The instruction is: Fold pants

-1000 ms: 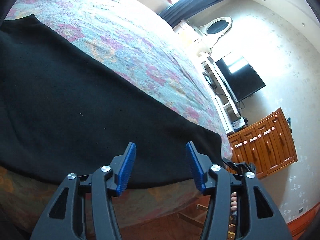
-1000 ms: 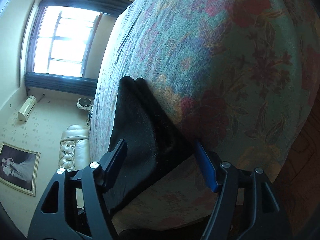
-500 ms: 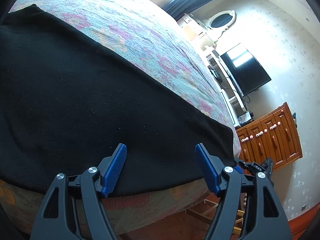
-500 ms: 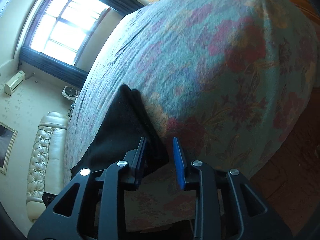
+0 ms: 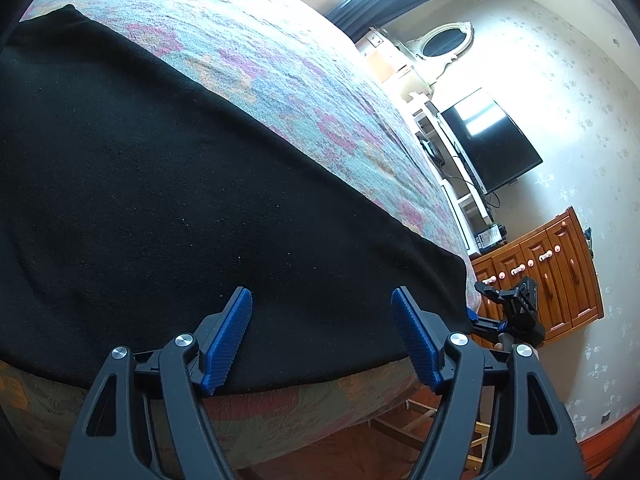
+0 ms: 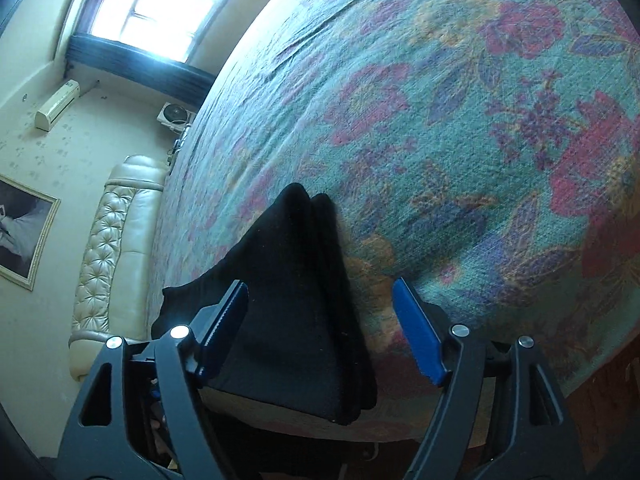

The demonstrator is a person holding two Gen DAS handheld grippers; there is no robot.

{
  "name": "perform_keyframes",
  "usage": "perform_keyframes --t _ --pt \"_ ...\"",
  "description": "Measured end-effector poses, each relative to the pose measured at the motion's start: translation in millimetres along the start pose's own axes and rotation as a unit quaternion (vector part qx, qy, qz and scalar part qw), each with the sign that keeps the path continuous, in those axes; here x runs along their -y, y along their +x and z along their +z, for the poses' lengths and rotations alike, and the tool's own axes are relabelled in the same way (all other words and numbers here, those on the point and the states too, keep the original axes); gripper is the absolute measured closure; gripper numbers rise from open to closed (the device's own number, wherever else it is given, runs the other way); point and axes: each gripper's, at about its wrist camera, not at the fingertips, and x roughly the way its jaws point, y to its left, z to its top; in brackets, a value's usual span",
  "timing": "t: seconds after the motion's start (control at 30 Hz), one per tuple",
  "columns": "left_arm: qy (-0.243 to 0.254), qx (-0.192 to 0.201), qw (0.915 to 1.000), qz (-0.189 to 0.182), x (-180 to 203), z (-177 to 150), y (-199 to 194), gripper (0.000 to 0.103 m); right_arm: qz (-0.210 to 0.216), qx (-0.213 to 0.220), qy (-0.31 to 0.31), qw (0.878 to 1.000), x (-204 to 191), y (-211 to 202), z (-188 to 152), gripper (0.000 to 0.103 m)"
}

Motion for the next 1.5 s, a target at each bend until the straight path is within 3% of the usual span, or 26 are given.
perform_keyframes --t 0.07,0.13,0.2,0.27,0.4,0.43,0.7,0.87,1.27,1.5 --pt "0.001 0.0 1.0 0.0 1.0 0.0 0.6 0.029 0.031 -0.034 -0.008 0.999 -3.4 10.2 -3.8 0.027" --pt "0.003 0.0 1.0 0.0 2.9 0.0 1.5 0.028 0.029 -0.043 -0.029 0.998 -9.3 11.4 -3.8 0.02" --pt "0.004 -0.001 1.0 0.002 4.3 0.7 2.3 0.028 0.058 -0.044 -0.006 0.997 -6.6 12.2 1.5 0.02" --pt "0.004 -0.001 1.0 0.001 4.1 0.7 2.7 0.027 0.053 -0.05 -0.014 0.997 -7.5 13.2 3.8 0.024" --pt "0.007 -0.002 1.0 -0.002 6.1 1.1 2.9 0.023 0.014 -0.086 -0.063 0.994 -22.0 22.3 -1.3 0.077" --pt "0.011 -0.004 0.9999 -0.001 8.1 1.3 3.2 0.022 0.005 -0.092 -0.071 0.993 -25.5 25.6 -3.9 0.08" --pt "0.005 -0.016 0.9999 0.001 8.1 9.8 -4.7 0.021 -0.077 -0.05 -0.094 0.991 -59.6 12.1 -9.2 0.083" --pt "-0.004 -0.015 0.9999 0.006 -4.3 19.2 -17.1 0.021 -0.106 -0.028 -0.126 0.986 -100.0 0.4 -15.3 0.084" --pt "0.015 -0.023 0.9994 0.021 -31.5 27.9 -49.2 0.02 -0.193 -0.009 -0.207 0.959 -214.4 5.1 -33.9 0.084" --pt "0.055 -0.025 0.9976 0.035 -48.1 28.7 -69.1 0.02 -0.238 -0.007 -0.251 0.938 -265.7 41.6 -57.5 0.084"
